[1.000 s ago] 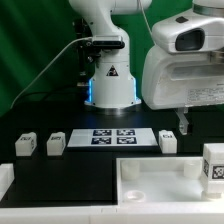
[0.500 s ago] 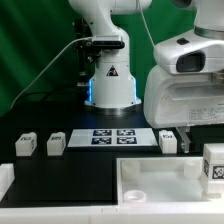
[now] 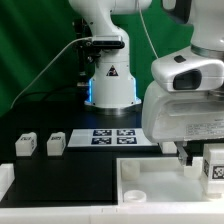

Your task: Assemble one leg

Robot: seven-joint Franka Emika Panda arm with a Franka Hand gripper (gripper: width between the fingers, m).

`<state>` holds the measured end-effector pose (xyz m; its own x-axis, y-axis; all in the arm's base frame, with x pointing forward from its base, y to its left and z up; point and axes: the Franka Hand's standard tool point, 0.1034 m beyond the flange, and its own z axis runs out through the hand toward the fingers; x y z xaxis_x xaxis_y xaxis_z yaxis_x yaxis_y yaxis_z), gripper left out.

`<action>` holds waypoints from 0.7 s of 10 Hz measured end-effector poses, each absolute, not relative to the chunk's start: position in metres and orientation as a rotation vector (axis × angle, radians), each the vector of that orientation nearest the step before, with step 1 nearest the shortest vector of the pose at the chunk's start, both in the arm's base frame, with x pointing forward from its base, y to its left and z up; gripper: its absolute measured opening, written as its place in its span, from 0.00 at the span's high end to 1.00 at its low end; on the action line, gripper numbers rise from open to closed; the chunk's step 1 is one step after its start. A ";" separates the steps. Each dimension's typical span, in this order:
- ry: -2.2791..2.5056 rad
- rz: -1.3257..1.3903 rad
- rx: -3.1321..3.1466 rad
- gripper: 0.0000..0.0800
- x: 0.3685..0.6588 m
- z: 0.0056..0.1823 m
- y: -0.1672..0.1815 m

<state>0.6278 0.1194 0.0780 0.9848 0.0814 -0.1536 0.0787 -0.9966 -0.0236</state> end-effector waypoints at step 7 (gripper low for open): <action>0.241 0.246 -3.119 0.64 0.628 0.078 0.120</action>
Offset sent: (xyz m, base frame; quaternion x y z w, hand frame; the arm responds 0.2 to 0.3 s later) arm 0.0000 0.0000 0.0000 0.0000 0.0000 0.0899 0.9960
